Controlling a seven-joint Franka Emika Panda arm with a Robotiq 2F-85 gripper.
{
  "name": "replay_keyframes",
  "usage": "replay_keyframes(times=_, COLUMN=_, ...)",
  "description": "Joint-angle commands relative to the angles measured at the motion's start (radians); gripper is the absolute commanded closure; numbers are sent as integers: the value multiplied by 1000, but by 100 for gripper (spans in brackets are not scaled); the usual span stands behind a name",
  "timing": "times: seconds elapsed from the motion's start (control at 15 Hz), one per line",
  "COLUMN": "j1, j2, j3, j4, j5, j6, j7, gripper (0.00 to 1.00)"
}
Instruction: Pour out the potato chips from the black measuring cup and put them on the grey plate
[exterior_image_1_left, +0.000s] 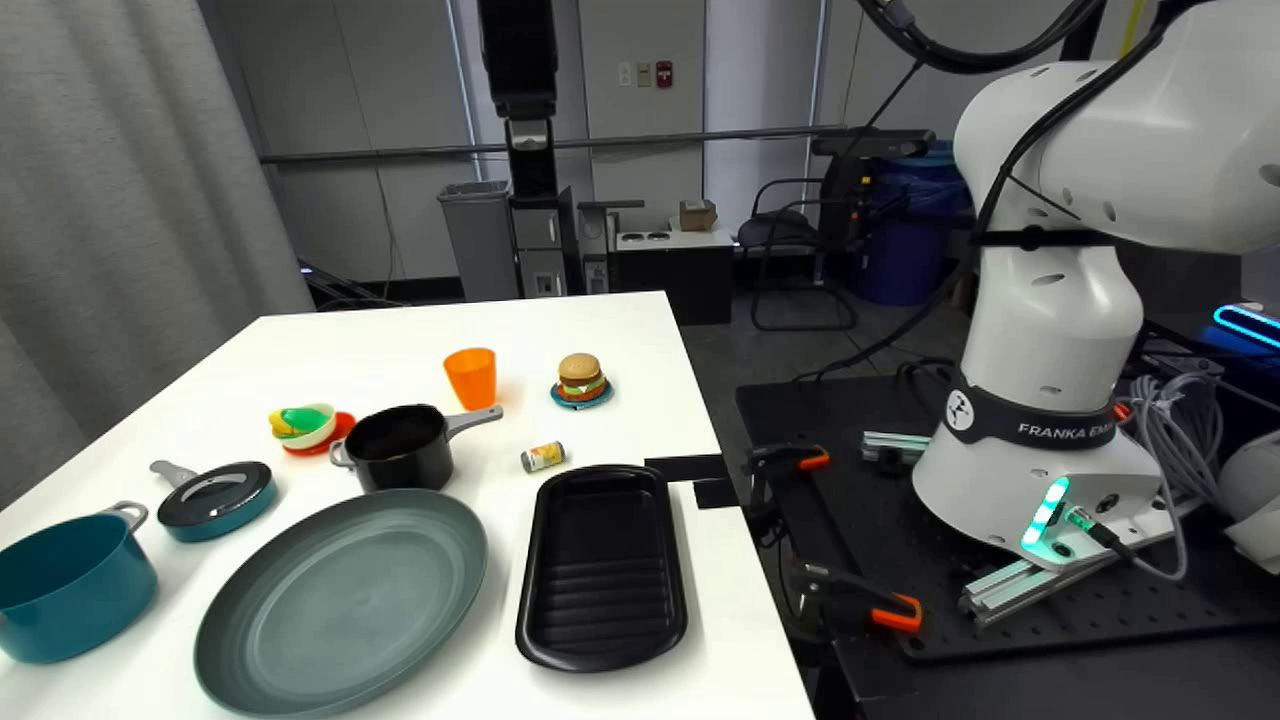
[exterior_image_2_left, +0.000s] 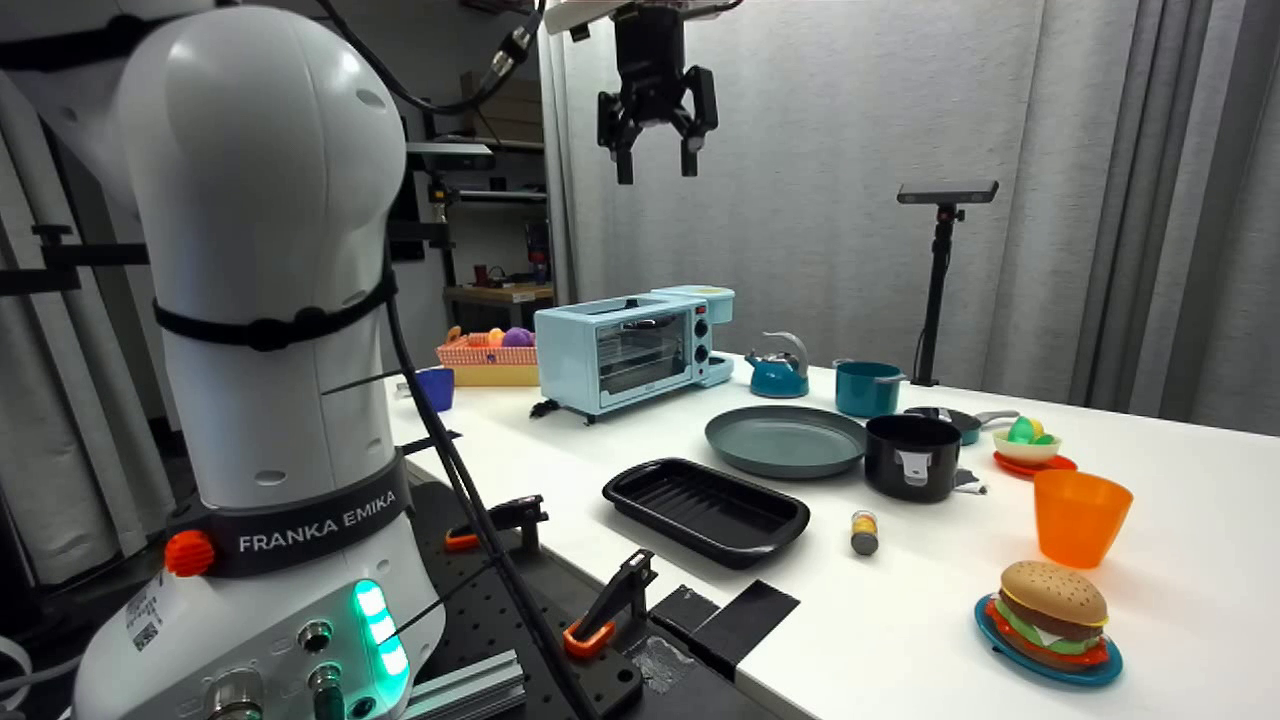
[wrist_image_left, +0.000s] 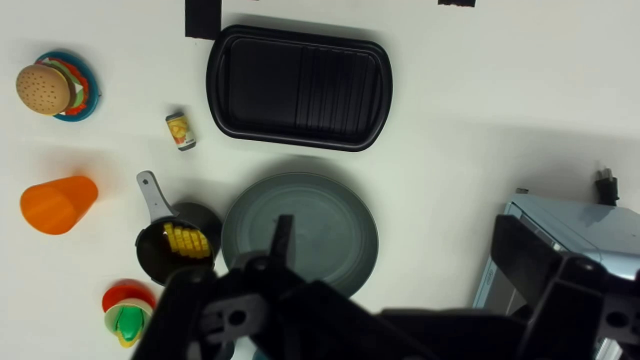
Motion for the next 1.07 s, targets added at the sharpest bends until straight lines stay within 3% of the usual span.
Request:
replay_keyframes(times=0.0, j1=-3, j2=13, j3=-1, j4=-4, j5=1, j6=4, j7=5, gripper=0)
replay_keyframes(times=0.53, j1=-18, j2=109, j3=-22, j4=-26, j5=-9, j6=60, j7=-13, gripper=0)
replay_keyframes(times=1.0, j1=-87, j2=192, j3=-52, j4=-86, j5=-90, j6=221, j7=34, gripper=0)
